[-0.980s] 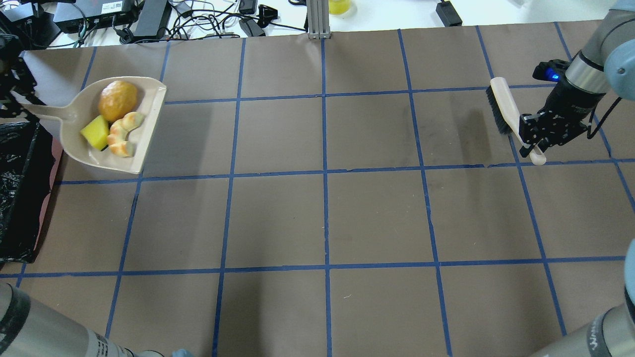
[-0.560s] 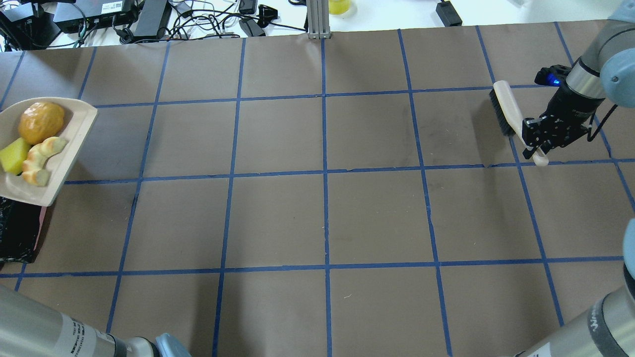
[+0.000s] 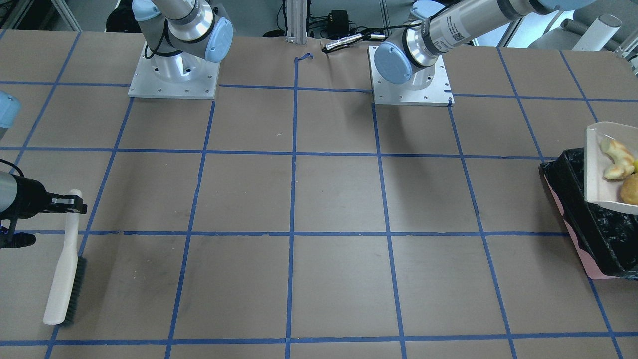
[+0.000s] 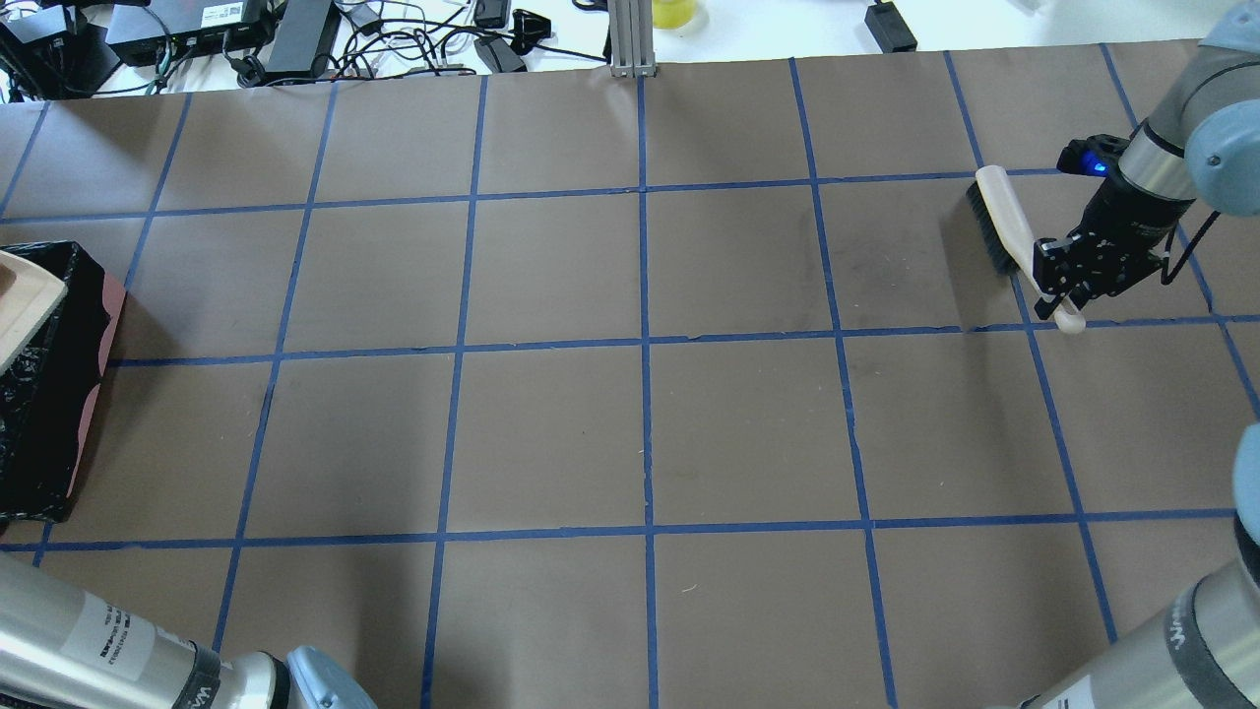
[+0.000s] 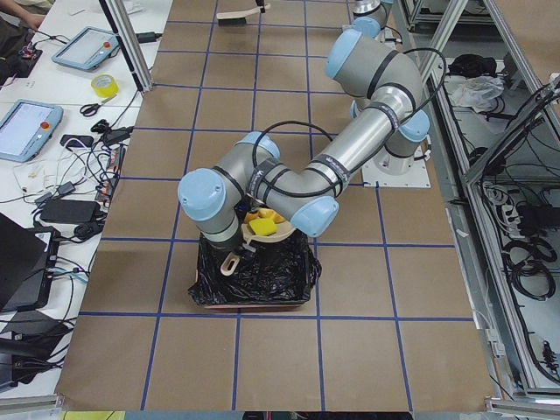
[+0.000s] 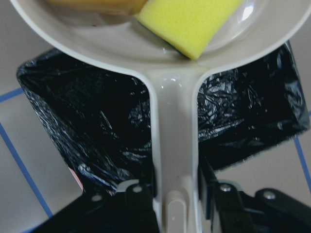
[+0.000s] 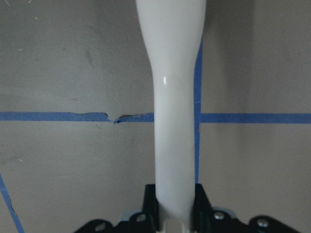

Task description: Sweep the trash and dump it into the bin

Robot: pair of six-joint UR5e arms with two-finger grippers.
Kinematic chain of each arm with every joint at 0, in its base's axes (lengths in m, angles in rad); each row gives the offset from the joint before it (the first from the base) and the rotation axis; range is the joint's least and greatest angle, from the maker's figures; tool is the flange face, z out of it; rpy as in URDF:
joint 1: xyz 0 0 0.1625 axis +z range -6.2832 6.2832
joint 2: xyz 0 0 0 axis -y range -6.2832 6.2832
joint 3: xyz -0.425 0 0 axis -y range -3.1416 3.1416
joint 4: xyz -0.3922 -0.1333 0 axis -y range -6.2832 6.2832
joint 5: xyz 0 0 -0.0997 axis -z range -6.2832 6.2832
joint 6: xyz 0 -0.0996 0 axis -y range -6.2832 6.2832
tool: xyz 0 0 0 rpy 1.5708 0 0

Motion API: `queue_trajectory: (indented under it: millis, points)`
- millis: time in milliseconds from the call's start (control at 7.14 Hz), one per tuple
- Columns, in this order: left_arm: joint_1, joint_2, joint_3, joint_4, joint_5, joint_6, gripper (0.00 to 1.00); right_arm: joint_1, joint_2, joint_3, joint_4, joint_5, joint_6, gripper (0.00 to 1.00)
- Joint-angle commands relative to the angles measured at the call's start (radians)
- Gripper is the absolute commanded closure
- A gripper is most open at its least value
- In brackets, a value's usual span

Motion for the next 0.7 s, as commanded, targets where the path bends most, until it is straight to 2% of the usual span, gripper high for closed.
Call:
queue_trajectory:
  millis: [0,140,280,560]
  points:
    - [0.014,-0.070,0.096,0.065,0.007,0.096,1.00,0.000,0.003,0.000,-0.003,-0.001,0.003,0.90]
    - [0.014,-0.081,0.091,0.155,0.007,0.100,1.00,0.000,0.012,0.000,-0.006,-0.002,0.003,0.71]
    - [0.013,-0.084,0.091,0.182,0.009,0.138,1.00,0.000,0.019,0.000,-0.006,-0.002,0.006,0.63]
    - [0.004,-0.082,0.073,0.250,0.009,0.214,1.00,0.000,0.019,0.000,-0.006,-0.002,0.006,0.58]
